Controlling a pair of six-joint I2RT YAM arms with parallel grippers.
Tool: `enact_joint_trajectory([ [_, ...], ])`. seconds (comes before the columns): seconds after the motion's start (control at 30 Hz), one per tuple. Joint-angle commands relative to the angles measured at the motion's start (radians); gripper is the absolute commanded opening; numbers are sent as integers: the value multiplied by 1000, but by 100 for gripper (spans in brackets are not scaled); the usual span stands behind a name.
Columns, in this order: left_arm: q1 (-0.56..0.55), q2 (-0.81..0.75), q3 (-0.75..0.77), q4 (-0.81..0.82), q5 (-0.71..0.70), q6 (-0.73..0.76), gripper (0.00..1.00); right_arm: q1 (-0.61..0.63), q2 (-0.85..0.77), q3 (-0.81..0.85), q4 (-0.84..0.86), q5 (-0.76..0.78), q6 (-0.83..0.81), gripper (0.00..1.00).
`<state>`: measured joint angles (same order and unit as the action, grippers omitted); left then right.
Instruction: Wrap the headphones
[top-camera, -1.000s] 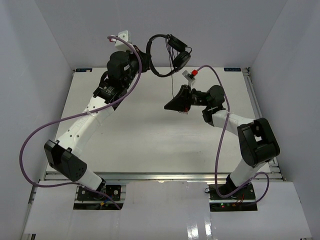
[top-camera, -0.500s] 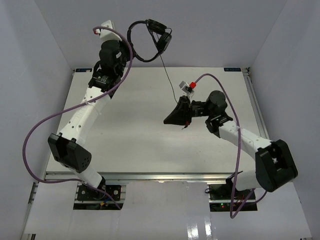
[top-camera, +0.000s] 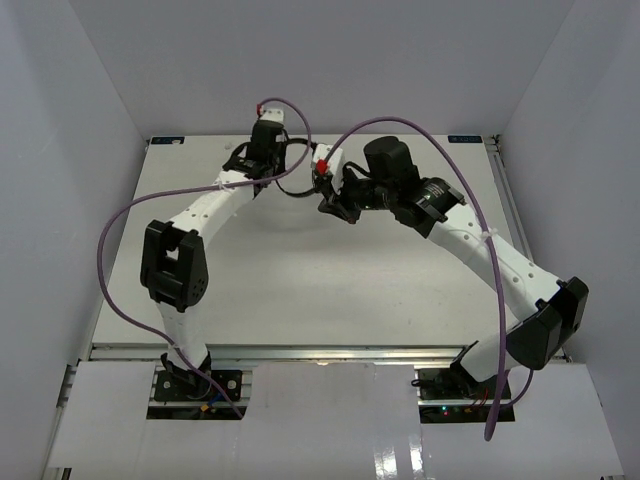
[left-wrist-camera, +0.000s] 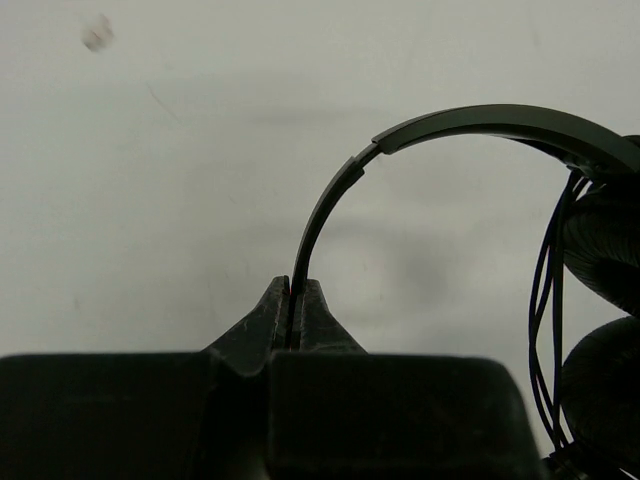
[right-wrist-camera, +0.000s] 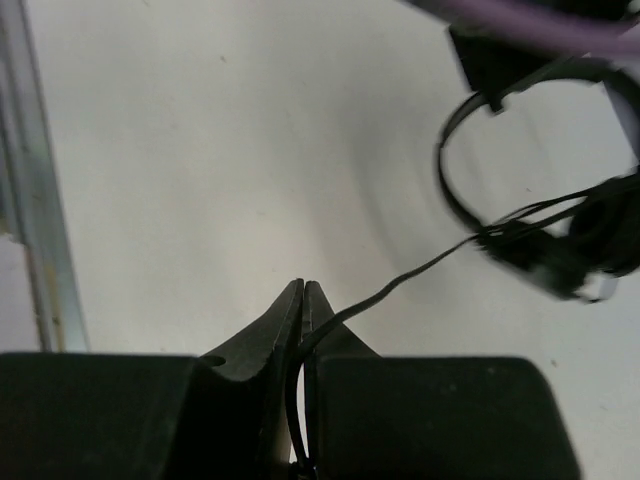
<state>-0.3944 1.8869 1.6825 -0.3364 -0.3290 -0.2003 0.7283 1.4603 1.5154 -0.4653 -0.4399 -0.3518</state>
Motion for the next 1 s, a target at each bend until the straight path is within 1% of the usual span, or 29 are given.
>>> enact_joint_trajectory([
  [0.0,-90,-49,-99,-19,31,145,0,55,35,88,-203,421,-320,8],
  [0.03,-96,-59,-138,-13,47,162,0,59,34,78,-180,504,-374,8],
  [0.1,-104,-98,-209,2,118,172,0,58,28,52,-137,599,-457,8],
  [0.17,-104,-158,-270,4,248,171,0,57,18,15,-89,670,-541,8],
  [0.2,-105,-177,-313,5,291,166,0,56,7,1,-62,692,-593,8],
  [0.23,-106,-204,-339,5,350,165,0,52,-2,-21,-46,699,-620,8],
  [0.3,-108,-247,-388,5,411,164,0,45,-16,-55,-24,694,-668,8],
  [0.37,-109,-294,-435,-1,504,166,0,38,-33,-101,16,690,-721,8],
  [0.47,-109,-356,-463,-18,615,170,0,18,-54,-184,130,692,-755,8],
  [0.53,-110,-404,-475,-34,701,173,0,-5,-58,-213,207,676,-746,8],
  [0.6,-112,-435,-490,-45,777,175,0,-35,-49,-206,252,636,-674,8],
  [0.7,-115,-465,-497,-69,855,176,0,-81,-20,-149,263,553,-574,8],
  [0.77,-121,-472,-500,-84,877,177,0,-110,0,-101,263,511,-495,8],
  [0.87,-131,-459,-521,-96,888,180,0,-136,28,-13,261,488,-407,8],
  [0.97,-139,-440,-537,-95,907,175,0,-153,52,38,261,483,-360,8],
])
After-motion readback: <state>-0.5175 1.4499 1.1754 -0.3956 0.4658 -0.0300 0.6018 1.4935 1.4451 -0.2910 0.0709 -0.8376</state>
